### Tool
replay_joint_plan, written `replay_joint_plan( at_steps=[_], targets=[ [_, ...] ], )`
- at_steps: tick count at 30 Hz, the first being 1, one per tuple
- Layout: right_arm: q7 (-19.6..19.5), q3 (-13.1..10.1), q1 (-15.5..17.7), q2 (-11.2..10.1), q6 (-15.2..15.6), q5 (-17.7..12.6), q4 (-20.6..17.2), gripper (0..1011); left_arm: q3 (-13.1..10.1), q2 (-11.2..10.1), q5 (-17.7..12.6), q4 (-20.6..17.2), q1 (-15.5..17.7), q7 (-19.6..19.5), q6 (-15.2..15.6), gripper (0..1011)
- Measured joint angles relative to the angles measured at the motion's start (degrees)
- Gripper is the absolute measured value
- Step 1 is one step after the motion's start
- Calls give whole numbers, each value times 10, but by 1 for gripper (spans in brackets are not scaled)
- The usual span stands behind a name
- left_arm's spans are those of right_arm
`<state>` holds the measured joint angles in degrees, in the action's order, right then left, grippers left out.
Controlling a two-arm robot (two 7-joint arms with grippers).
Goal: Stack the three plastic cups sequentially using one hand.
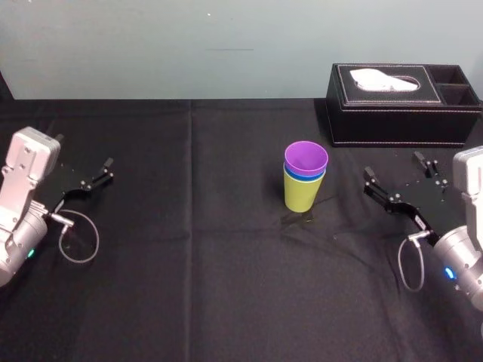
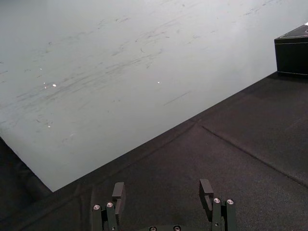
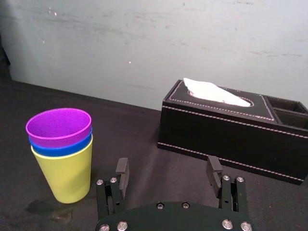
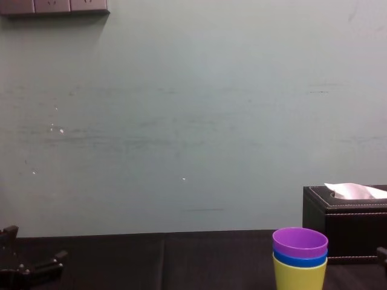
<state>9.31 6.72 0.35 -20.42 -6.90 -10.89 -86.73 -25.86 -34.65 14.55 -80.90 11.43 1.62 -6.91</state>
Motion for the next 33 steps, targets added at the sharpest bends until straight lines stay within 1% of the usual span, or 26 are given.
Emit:
replay_joint_plan(
  at_steps=[2,6,33],
  targets=[
    [0,2,-3,5,0,10,9,1002,0,0,0,0,0,0,0,1011],
    [2,4,-5,7,0,18,14,1002,0,0,0,0,0,0,0,1011],
    [3,4,-5,6,1,15,12,1002,0,0,0,0,0,0,0,1011]
  ],
)
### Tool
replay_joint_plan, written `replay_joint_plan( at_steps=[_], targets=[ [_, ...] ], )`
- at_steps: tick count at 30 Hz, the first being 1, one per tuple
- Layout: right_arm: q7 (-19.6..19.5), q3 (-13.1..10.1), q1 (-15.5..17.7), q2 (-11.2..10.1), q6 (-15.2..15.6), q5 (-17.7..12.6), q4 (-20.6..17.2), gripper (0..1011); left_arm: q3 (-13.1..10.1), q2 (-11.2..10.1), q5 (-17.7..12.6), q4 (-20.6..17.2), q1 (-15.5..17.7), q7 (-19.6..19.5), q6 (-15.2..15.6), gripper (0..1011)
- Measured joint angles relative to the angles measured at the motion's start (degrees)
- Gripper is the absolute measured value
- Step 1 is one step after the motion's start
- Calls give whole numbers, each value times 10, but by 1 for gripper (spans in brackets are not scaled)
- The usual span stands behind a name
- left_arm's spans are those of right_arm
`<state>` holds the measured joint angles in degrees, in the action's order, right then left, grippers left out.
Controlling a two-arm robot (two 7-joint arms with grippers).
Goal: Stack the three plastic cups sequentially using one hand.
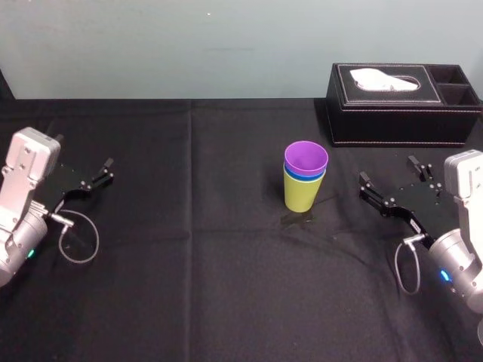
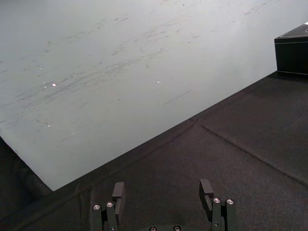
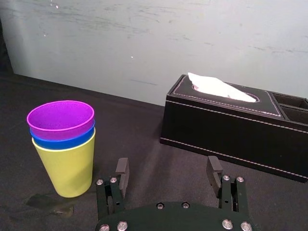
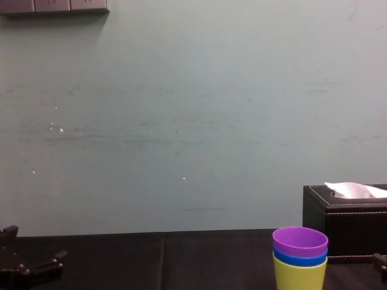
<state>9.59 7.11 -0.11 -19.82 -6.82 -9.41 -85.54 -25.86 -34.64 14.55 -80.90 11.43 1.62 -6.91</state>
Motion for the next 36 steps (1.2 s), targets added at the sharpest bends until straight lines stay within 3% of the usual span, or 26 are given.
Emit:
replay_joint_plan(
  at_steps=[36],
  targets=[
    [0,0,0,0,0,-1,0,1002,0,0,0,0,0,0,0,1011]
  ],
)
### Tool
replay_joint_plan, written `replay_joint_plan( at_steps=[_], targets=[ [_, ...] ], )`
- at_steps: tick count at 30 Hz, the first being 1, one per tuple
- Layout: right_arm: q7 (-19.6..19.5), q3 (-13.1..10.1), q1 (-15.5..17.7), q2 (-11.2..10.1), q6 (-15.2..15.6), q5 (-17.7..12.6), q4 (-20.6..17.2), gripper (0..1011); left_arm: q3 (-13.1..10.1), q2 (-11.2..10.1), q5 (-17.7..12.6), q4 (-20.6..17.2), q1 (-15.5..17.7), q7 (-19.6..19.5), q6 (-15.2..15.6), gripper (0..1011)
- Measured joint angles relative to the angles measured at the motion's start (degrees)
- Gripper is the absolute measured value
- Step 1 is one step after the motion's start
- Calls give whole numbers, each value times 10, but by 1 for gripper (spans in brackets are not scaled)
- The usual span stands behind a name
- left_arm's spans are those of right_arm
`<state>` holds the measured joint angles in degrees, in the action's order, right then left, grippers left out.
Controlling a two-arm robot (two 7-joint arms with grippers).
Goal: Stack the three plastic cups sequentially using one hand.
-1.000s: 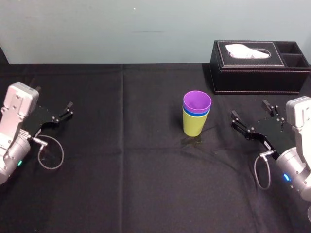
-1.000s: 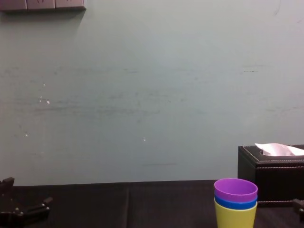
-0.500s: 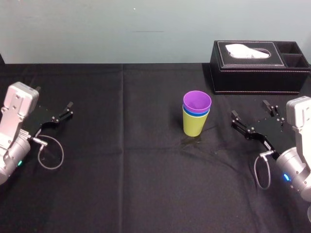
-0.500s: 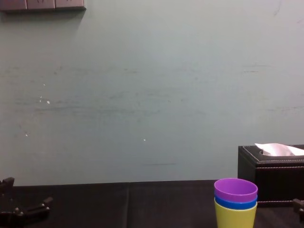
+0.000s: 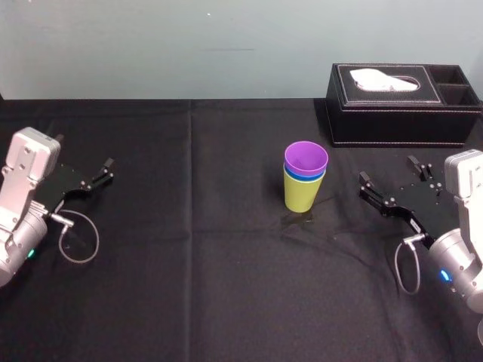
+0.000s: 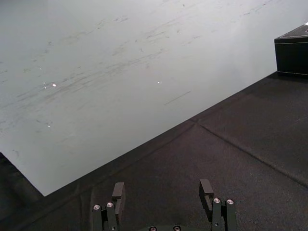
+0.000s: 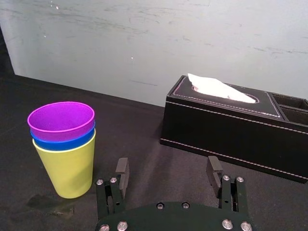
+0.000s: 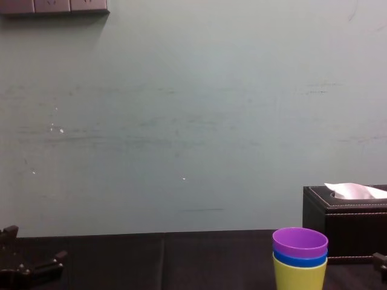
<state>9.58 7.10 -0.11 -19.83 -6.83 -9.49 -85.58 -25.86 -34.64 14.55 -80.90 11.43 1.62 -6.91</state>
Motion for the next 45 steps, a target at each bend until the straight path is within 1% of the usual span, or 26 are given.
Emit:
replay_joint_plan(
  at_steps=[45],
  targets=[
    [0,0,0,0,0,0,0,1002,0,0,0,0,0,0,0,1011]
  ],
)
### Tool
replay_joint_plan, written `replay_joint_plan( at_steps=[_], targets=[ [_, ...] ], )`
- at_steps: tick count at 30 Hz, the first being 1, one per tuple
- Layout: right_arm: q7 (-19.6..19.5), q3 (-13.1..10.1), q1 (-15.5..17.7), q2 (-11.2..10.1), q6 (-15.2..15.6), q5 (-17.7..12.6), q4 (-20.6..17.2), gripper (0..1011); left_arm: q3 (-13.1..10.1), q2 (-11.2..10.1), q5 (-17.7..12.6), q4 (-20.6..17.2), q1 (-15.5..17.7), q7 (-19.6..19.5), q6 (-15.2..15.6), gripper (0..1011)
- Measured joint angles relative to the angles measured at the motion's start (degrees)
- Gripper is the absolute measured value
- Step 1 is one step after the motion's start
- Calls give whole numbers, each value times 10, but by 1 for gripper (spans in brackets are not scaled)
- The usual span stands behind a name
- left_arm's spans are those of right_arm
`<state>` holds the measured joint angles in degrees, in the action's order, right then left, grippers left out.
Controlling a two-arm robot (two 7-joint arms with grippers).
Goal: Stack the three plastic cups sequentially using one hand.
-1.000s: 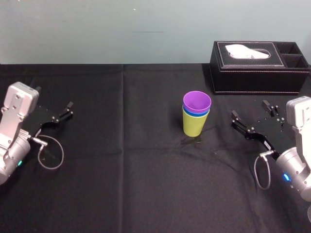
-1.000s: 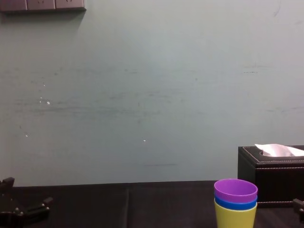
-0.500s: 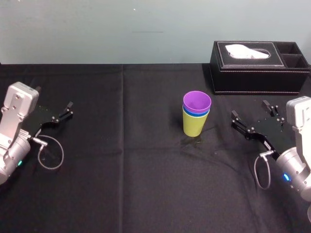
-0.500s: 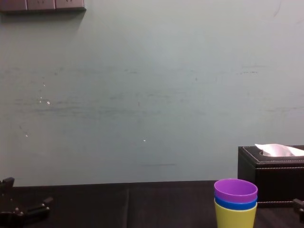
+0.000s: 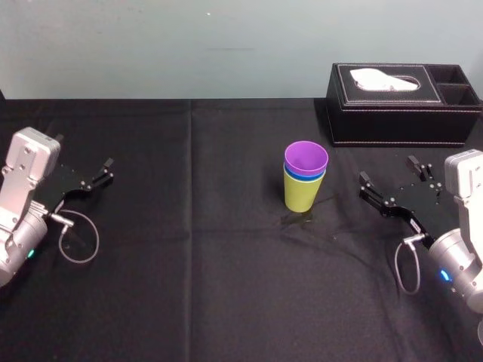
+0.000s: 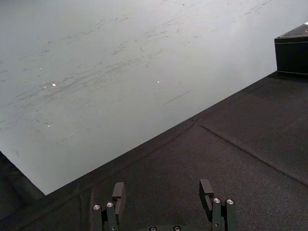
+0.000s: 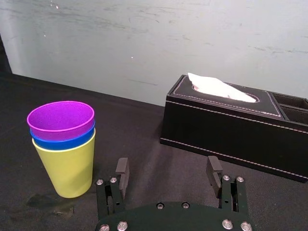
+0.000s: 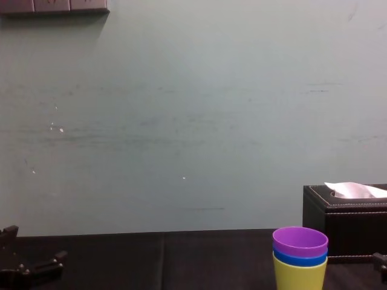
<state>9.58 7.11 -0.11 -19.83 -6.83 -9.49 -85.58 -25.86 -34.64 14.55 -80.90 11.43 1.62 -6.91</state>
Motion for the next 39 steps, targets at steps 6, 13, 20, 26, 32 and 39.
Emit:
replay_joint_plan(
  at_steps=[6,13,20,26,32,39],
  targets=[
    [0,0,0,0,0,0,0,1002,0,0,0,0,0,0,0,1011],
    [0,0,0,0,0,0,0,1002,0,0,0,0,0,0,0,1011],
    [0,0,0,0,0,0,0,1002,0,0,0,0,0,0,0,1011],
    [0,0,0,0,0,0,0,1002,0,0,0,0,0,0,0,1011],
    [0,0,0,0,0,0,0,1002,0,0,0,0,0,0,0,1011],
    [0,0,0,0,0,0,0,1002,0,0,0,0,0,0,0,1011]
  ],
)
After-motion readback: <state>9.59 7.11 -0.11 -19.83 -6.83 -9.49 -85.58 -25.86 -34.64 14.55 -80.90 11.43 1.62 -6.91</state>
